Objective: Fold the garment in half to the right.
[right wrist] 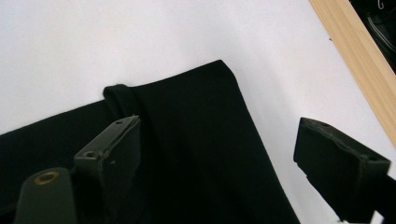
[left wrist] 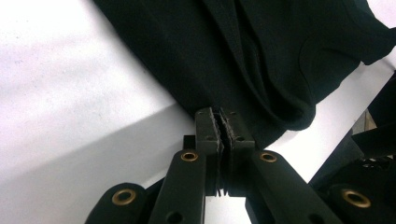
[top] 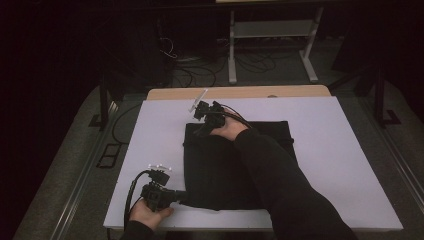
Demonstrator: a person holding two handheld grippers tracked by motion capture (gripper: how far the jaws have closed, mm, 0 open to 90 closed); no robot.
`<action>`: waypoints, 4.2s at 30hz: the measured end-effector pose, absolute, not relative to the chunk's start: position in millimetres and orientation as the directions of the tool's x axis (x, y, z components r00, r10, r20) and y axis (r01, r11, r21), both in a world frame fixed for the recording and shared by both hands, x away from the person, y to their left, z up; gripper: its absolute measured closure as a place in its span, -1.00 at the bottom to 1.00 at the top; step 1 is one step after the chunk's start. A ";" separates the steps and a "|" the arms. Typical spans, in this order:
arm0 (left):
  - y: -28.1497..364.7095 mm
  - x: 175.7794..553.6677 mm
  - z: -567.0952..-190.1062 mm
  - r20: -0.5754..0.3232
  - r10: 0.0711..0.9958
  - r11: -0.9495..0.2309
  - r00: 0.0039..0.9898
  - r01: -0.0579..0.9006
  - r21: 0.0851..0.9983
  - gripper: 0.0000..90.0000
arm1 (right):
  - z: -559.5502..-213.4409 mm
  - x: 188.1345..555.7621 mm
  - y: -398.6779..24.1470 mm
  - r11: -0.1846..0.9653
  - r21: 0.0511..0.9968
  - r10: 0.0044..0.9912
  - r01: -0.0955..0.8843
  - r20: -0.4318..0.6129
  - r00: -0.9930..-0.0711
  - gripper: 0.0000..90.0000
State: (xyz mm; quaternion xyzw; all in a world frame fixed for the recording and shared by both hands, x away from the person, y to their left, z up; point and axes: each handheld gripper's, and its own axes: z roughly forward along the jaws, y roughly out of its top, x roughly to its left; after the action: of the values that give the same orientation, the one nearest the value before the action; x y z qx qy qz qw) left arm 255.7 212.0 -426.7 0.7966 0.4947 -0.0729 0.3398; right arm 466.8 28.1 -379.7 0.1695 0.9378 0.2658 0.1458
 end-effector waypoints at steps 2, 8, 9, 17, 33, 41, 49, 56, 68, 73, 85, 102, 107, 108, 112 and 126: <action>212.0 255.8 -426.7 -0.451 0.737 -0.283 0.502 0.837 0.469 0.89 | -381.4 468.9 30.5 0.804 0.541 0.399 0.246 -0.184 -0.898 -0.65; 211.6 255.6 -426.7 -0.452 0.736 -0.284 0.504 0.836 0.470 0.90 | -386.6 475.6 36.7 0.817 0.522 0.397 0.246 -0.198 -0.896 -0.56; 211.6 255.5 -426.6 -0.452 0.736 -0.284 0.504 0.836 0.470 0.90 | -387.6 476.7 37.3 0.820 0.519 0.393 0.242 -0.203 -0.897 -0.54; 210.6 255.6 -426.6 -0.454 0.737 -0.285 0.501 0.839 0.464 0.90 | -396.2 484.7 41.5 0.821 0.513 0.408 0.251 -0.218 -0.887 -0.42; 210.6 256.3 -427.0 -0.451 0.735 -0.292 0.506 0.837 0.463 0.89 | -418.8 495.9 45.1 0.821 0.512 0.412 0.251 -0.228 -0.882 -0.23; 210.5 256.2 -426.9 -0.451 0.735 -0.291 0.506 0.837 0.464 0.89 | -424.3 500.2 44.2 0.819 0.518 0.408 0.249 -0.219 -0.886 -0.19; 211.2 255.7 -426.2 -0.451 0.735 -0.289 0.507 0.836 0.467 0.90 | -429.6 506.5 46.9 0.810 0.520 0.405 0.272 -0.160 -0.900 -0.02; 211.9 255.1 -425.9 -0.451 0.734 -0.288 0.508 0.834 0.470 0.89 | -429.2 514.5 49.1 0.800 0.519 0.413 0.302 -0.110 -0.904 0.03; 212.1 254.0 -425.4 -0.451 0.734 -0.287 0.507 0.834 0.471 0.89 | -430.9 523.2 46.2 0.772 0.522 0.424 0.362 0.001 -0.906 0.28; 211.9 253.9 -425.4 -0.451 0.734 -0.287 0.508 0.834 0.471 0.89 | -429.0 521.0 46.9 0.782 0.509 0.415 0.361 0.007 -0.910 0.63; 210.1 252.6 -424.1 -0.449 0.731 -0.287 0.513 0.829 0.481 0.90 | -421.6 512.3 48.9 0.816 0.498 0.376 0.293 -0.073 -0.924 0.89; 202.7 251.0 -411.4 -0.458 0.705 -0.280 0.542 0.806 0.522 0.90 | -392.7 499.8 37.6 0.812 0.531 0.364 0.240 -0.142 -0.920 0.91; 195.2 250.4 -406.3 -0.453 0.692 -0.293 0.562 0.792 0.535 0.90 | -383.3 496.4 31.6 0.810 0.544 0.361 0.219 -0.168 -0.917 0.91; 193.9 250.1 -405.3 -0.453 0.689 -0.294 0.565 0.790 0.538 0.90 | -381.2 495.4 29.9 0.808 0.546 0.366 0.221 -0.170 -0.915 0.91; 190.8 250.1 -401.8 -0.453 0.681 -0.300 0.575 0.784 0.544 0.90 | -373.9 493.5 21.9 0.807 0.553 0.368 0.208 -0.194 -0.909 0.91; 171.4 256.9 -377.9 -0.463 0.620 -0.316 0.634 0.741 0.592 0.90 | -358.9 489.9 -0.5 0.794 0.576 0.394 0.194 -0.243 -0.887 0.91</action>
State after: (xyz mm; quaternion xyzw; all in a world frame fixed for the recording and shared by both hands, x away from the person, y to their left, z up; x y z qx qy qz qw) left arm 256.9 171.4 -377.9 0.8077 0.4212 -0.0747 0.4057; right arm 489.9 -0.5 -358.9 0.1581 0.9301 0.2796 0.1781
